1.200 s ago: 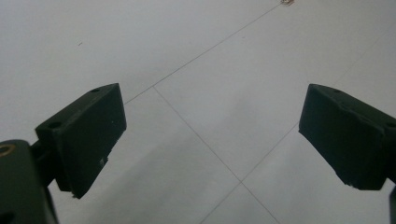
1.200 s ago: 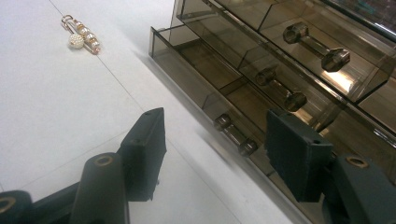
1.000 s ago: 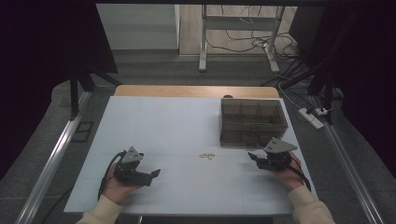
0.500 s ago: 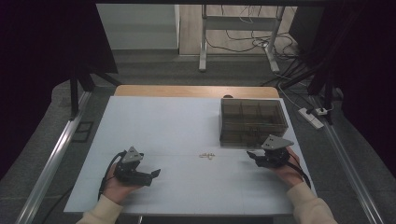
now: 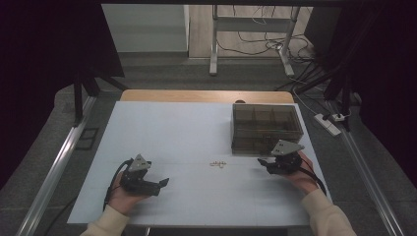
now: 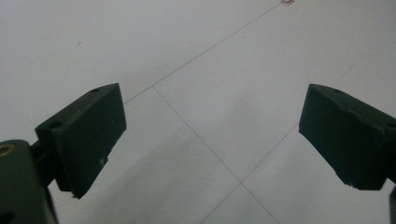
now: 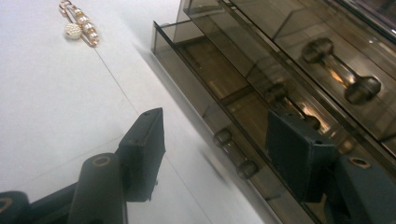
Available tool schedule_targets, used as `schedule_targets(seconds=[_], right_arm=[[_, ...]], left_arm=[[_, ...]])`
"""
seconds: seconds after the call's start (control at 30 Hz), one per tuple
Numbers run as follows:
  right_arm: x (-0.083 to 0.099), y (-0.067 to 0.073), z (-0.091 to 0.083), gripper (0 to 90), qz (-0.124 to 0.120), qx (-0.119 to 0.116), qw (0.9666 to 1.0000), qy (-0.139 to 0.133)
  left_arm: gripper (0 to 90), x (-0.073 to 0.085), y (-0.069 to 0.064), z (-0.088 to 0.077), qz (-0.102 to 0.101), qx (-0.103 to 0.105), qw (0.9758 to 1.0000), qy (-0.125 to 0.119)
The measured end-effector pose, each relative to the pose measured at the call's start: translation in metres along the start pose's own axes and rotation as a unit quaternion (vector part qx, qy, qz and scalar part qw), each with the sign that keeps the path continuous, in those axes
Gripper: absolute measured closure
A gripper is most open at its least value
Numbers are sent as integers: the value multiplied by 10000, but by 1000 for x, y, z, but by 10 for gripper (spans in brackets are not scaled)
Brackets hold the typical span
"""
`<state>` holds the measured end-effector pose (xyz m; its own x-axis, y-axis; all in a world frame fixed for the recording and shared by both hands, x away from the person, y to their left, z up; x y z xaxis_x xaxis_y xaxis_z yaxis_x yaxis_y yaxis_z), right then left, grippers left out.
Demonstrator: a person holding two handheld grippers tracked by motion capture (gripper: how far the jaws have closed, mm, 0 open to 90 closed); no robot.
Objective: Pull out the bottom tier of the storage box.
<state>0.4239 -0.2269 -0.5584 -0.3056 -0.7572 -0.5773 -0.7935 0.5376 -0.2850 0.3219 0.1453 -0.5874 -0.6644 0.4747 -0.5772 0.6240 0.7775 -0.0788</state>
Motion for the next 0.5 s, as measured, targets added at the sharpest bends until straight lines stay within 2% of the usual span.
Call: schedule_targets(seconds=[0.27, 0.5], right_arm=[[-11, 4, 6, 371, -188, -152, 9996, 115], [-17, 5, 12, 369, -265, -178, 9993, 201]], left_arm=[[69, 0, 1, 0, -11, 15, 10000, -16], [69, 0, 0, 0, -7, 20, 10000, -19]])
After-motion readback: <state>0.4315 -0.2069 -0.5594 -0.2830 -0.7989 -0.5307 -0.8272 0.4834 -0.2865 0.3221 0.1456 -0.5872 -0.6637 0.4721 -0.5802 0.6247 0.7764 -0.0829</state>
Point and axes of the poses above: each handheld gripper's, and its own axes: z roughly forward along the jaws, x roughly out of its underside, y roughly to its left, the point moved 10 cm from there along z, roughly forward along the jaws, and after that the axes turned 12 degrees about y, right-handed, at the moved point
